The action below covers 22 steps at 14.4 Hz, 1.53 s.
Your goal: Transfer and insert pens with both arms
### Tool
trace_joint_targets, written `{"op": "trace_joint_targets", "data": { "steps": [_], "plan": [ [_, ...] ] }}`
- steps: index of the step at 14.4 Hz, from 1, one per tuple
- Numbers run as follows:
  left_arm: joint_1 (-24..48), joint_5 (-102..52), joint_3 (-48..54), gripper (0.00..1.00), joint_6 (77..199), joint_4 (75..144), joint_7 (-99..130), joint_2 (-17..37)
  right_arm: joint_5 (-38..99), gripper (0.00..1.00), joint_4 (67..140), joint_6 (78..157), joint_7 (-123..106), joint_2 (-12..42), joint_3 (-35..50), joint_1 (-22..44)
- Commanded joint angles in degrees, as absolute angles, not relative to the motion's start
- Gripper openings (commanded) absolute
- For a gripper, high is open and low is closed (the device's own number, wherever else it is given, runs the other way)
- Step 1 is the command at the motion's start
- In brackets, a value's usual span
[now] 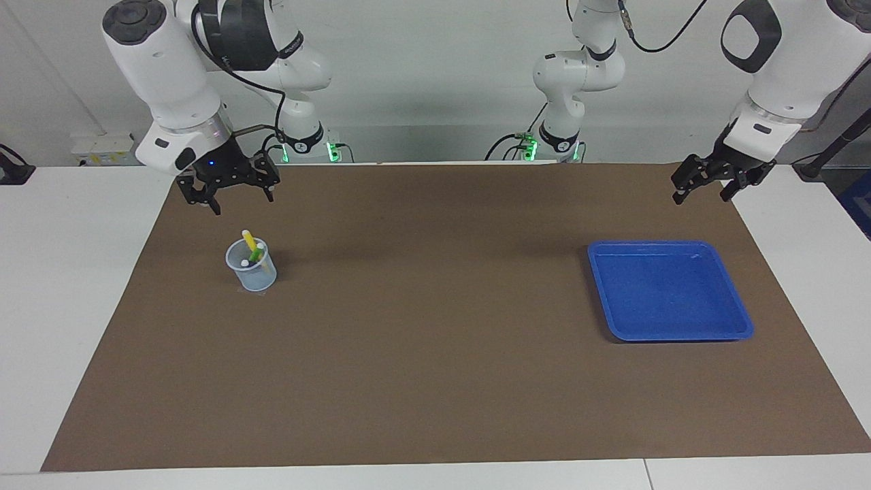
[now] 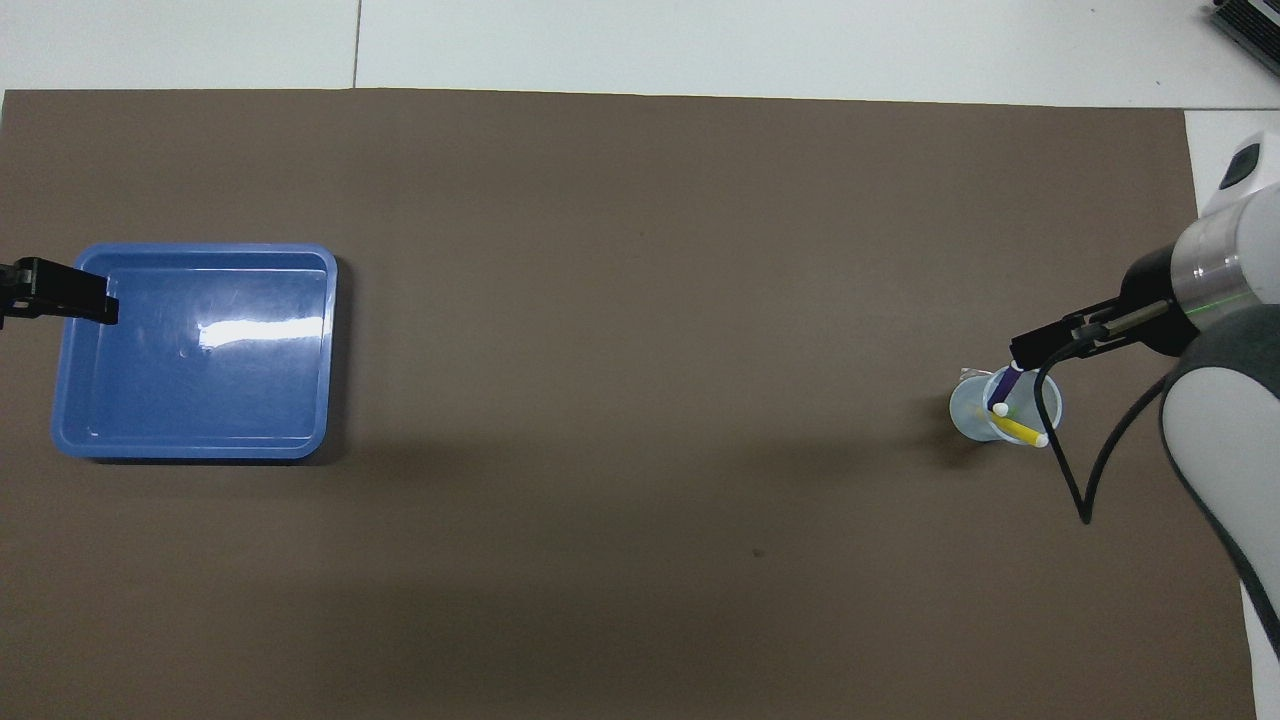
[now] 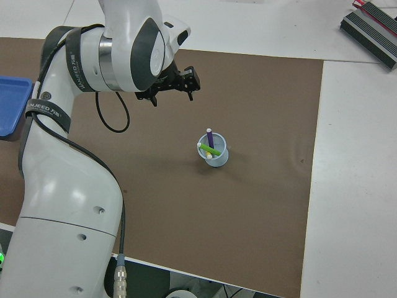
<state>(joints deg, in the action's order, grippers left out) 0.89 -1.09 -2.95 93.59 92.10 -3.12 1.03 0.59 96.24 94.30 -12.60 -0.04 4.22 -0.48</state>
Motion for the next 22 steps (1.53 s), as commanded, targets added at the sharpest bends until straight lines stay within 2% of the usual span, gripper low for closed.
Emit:
{"op": "trace_joint_targets", "data": {
  "steps": [1,22],
  "plan": [
    [0.79,-2.81,-3.25,1.0,94.83,93.52,-2.64,0.18,1.32,1.0,95.01,93.87,-11.6,0.88,4.66,-1.14],
    [0.88,-2.72,-3.6,1.0,95.27,93.52,-2.72,0.18,1.32,1.0,95.1,94.13,-11.6,0.88,4.66,-0.97]
  ]
}}
